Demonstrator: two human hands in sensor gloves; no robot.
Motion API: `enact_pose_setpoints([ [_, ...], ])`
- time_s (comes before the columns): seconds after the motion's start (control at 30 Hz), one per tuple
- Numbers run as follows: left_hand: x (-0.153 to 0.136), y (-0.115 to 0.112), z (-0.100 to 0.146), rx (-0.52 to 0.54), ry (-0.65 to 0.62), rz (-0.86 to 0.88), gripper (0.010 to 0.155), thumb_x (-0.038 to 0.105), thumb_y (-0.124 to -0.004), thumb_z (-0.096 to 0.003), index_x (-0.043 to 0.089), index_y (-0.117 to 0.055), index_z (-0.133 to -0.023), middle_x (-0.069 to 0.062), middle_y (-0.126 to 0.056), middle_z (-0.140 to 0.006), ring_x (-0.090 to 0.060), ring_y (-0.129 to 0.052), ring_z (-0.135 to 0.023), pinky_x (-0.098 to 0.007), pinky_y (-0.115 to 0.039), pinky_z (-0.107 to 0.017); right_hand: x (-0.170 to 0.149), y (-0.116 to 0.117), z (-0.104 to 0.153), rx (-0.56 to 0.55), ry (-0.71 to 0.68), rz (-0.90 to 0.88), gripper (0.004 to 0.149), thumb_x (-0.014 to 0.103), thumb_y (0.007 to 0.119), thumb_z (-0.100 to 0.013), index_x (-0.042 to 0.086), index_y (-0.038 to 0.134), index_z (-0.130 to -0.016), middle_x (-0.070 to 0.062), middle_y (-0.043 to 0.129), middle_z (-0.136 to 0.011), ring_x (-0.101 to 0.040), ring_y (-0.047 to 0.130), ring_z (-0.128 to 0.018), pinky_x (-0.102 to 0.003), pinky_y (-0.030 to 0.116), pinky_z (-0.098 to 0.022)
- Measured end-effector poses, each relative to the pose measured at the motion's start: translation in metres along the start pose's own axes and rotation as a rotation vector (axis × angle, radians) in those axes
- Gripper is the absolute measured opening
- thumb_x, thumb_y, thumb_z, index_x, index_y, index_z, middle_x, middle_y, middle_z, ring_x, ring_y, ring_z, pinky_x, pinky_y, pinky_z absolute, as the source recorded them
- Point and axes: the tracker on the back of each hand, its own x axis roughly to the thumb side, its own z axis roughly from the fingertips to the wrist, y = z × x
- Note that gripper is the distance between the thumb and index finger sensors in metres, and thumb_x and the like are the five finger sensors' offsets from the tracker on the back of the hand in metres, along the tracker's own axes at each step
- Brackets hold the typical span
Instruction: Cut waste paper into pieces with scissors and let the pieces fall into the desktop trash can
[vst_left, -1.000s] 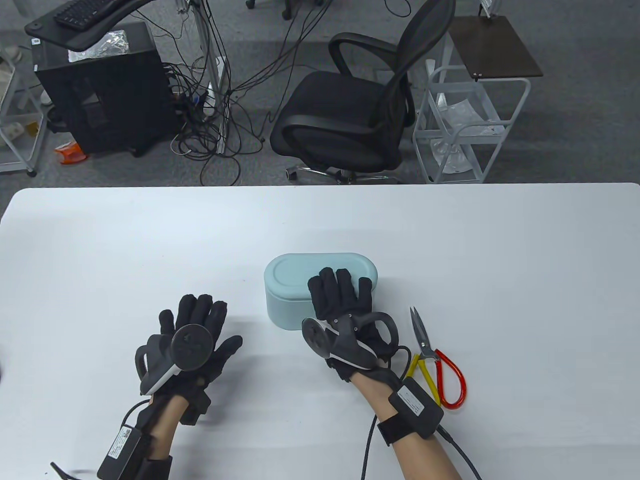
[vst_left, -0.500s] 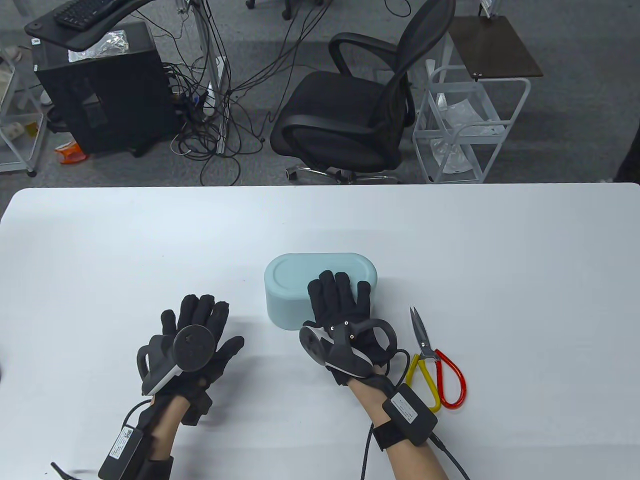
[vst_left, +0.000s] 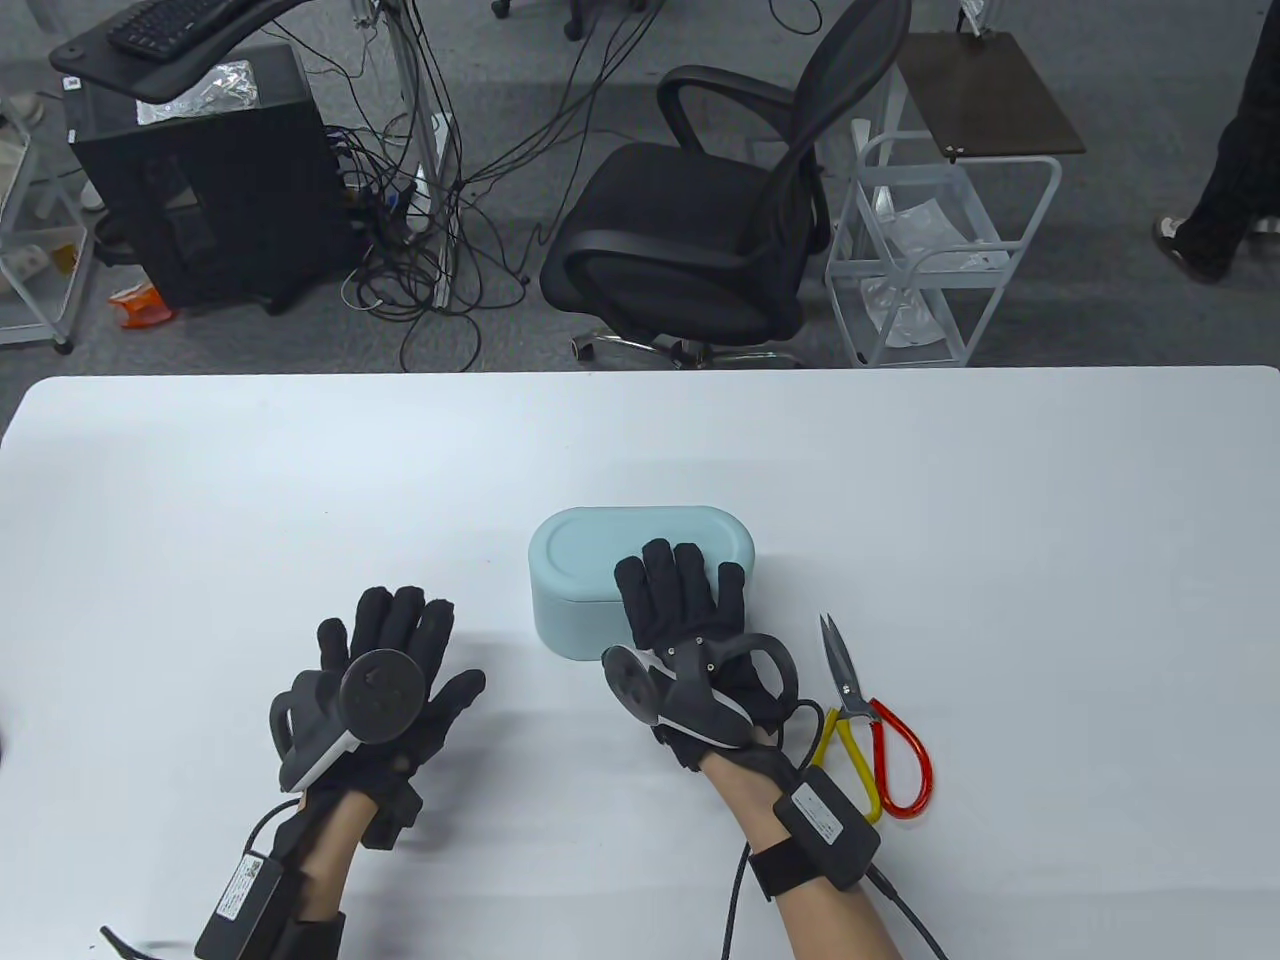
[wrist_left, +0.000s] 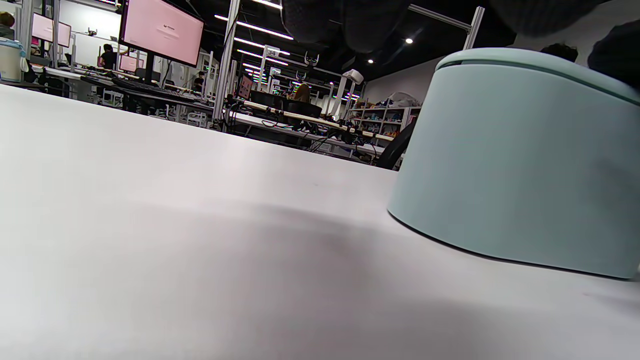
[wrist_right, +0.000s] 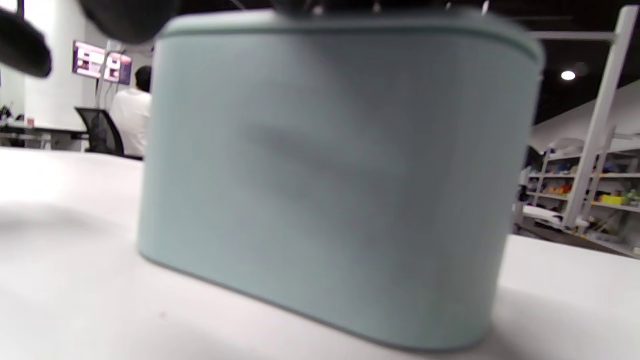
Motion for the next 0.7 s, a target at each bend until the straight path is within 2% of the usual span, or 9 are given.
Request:
enact_pose_setpoints([
  [0.17, -0.001, 0.0, 0.0, -0.004, 0.005, 0.0, 0.084, 0.069, -0.061, -0.0449, 0.026, -0.048, -0.115, -0.007, -0.042, -0.126, -0.04, -0.029, -0.116, -0.068, -0.025, -0.075, -0.026, -0.019, 0.008, -0.028, 0.039, -0.078, 0.08, 0.065, 0.055, -0.041, 0.026, 0.032, -0.107, -0.013, 0.036, -0.118, -0.045, 0.041, -0.106, -0.071, 0.036, -0.073],
  [0.37, -0.004, 0.003, -0.001, 0.003, 0.01, 0.011, 0.084, 0.069, -0.061, -0.0448, 0.026, -0.048, -0.115, -0.007, -0.042, -0.126, -0.04, -0.029, -0.115, -0.069, -0.025, -0.075, -0.071, -0.034, 0.034, -0.036, 0.116, -0.146, 0.079, 0.066, 0.054, -0.041, 0.027, 0.037, -0.108, -0.013, 0.039, -0.119, -0.046, 0.039, -0.107, -0.072, 0.035, -0.073],
  [0.7, -0.005, 0.001, -0.003, 0.0, 0.008, 0.003, 0.083, 0.069, -0.061, -0.0448, 0.026, -0.048, -0.115, -0.007, -0.042, -0.125, -0.039, -0.029, -0.116, -0.066, -0.025, -0.076, -0.145, -0.03, 0.078, 0.073, 0.201, -0.156, 0.084, 0.071, 0.053, -0.038, 0.03, 0.037, -0.108, -0.01, 0.036, -0.121, -0.045, 0.033, -0.109, -0.073, 0.03, -0.074],
])
